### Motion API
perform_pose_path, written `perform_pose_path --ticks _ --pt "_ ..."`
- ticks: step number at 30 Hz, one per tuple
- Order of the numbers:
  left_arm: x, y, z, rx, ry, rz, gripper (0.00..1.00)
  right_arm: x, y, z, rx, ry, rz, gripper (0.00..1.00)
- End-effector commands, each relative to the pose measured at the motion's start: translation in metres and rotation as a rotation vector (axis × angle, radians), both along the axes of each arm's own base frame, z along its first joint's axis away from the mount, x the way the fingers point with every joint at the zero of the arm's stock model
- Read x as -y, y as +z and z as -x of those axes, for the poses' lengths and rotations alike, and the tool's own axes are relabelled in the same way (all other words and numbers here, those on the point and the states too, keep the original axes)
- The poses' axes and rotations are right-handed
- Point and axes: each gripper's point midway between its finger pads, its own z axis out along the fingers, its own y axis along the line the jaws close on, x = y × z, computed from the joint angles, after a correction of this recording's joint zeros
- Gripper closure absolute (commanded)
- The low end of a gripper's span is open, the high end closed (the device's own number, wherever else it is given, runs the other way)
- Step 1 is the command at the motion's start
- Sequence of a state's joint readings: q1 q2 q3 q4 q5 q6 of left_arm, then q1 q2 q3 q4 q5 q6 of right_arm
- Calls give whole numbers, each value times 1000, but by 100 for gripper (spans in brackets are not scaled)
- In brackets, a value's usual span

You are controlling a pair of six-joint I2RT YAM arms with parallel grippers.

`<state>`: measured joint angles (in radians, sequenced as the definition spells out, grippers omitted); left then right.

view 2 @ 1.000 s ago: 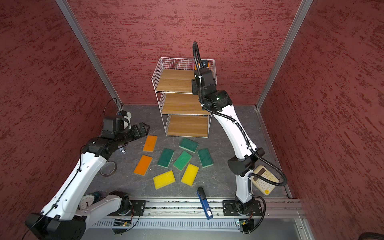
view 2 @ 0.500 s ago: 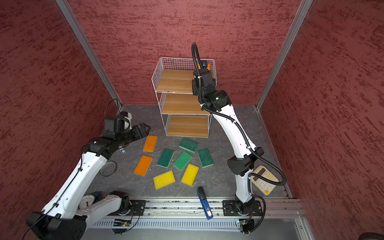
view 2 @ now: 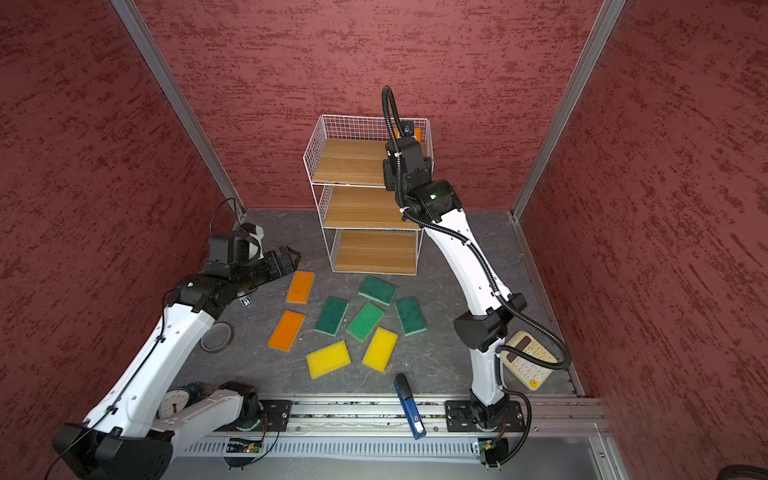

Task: Place and organize the cleaning sponges onto the shelf
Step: 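Lower the orange sponge onto the top shelf board and open the right gripper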

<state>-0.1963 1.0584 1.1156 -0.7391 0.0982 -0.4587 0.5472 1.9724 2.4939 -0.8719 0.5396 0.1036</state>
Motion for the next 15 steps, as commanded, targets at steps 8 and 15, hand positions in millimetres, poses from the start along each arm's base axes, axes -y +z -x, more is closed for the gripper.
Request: perform_pose_path --ticks 8,15 --pt "-6 -1 1 -2 21 -11 0 5 -5 -4 -13 -23 41 26" --pt "-8 0 3 -6 26 -20 0 10 -2 -2 -5 -41 38 22"
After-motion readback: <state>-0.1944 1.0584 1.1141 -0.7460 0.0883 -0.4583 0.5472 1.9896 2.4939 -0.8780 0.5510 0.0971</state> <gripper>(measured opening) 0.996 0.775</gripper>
